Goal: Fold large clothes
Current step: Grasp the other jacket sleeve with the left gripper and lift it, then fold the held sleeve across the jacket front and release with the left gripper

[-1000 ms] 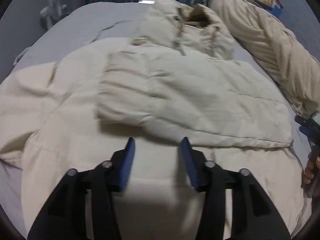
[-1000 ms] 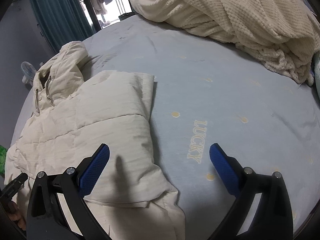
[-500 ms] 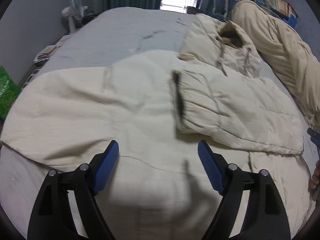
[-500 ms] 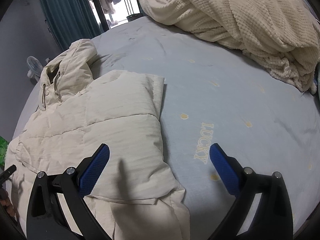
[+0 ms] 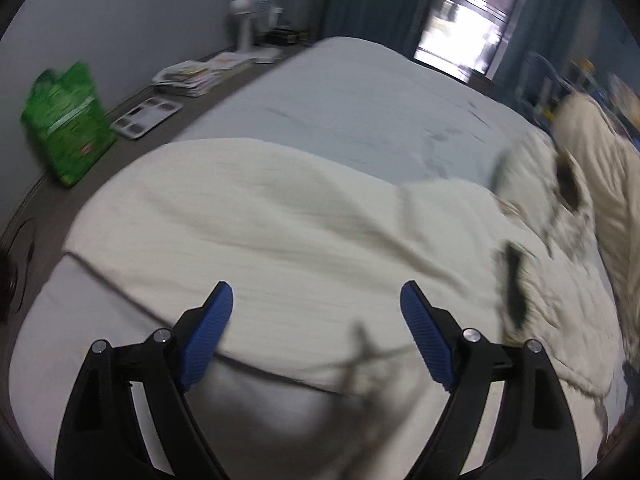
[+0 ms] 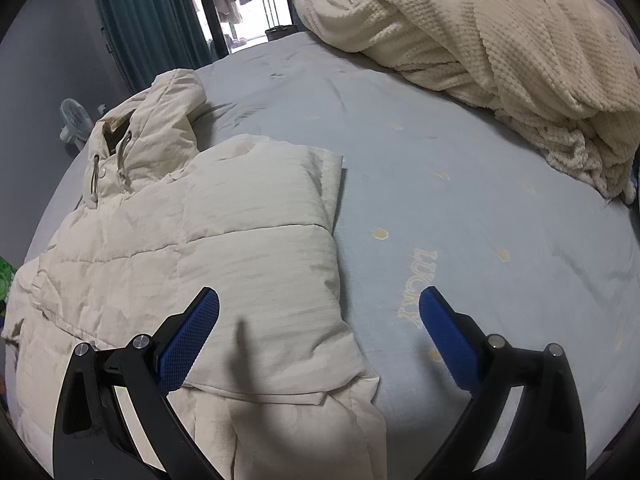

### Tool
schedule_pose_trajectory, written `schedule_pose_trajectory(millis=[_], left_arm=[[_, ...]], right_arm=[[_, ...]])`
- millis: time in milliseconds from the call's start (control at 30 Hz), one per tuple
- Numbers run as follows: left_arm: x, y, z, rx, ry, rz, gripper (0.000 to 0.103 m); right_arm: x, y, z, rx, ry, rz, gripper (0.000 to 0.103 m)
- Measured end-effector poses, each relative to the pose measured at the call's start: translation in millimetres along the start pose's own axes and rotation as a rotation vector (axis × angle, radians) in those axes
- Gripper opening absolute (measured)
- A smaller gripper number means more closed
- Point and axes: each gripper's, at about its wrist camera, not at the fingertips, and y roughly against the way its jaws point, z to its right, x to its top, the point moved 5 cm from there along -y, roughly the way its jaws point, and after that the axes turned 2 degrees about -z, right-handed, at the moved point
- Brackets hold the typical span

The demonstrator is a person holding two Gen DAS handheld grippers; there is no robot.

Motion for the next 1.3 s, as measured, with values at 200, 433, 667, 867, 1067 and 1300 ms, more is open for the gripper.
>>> schedule_pose_trajectory(millis=[200,433,667,867,1067,1300], left_arm=[[11.1,-4.2,-99.1,0.052,0.231,0.000,0.081],[-3.2,-16.6,-183.1,-0.034,0.557,0.008,0.080],[0.0,-37.0,-190.6,-0.183,0.608,0.053,0.032],[12.8,-32.5,-185.2,-0.147,0.554,0.127,0.006],[35.9,13.6,-153.3,-0.103,0.450,0.264,0.005],[54.2,82.1,-84.3,-0.186,0.329,0.440,0.004]], right_arm=[[-0.4,0.7,-7.4,-0.018,0.042,0.005,0.096],[-1.6,-2.2,-10.3,-0.035,0.061,-0.004,0.096],[-2.8,-2.4,-11.2,-0.043,0.066,-0.005,0.096],[-1.9,-1.3,-9.1,-0.043,0.061,0.000,0.096],[-1.6,-1.1,-8.4,-0.042,0.064,-0.002,0.096],[-2.7,-1.3,-10.4,-0.050,0.075,-0.005,0.096]])
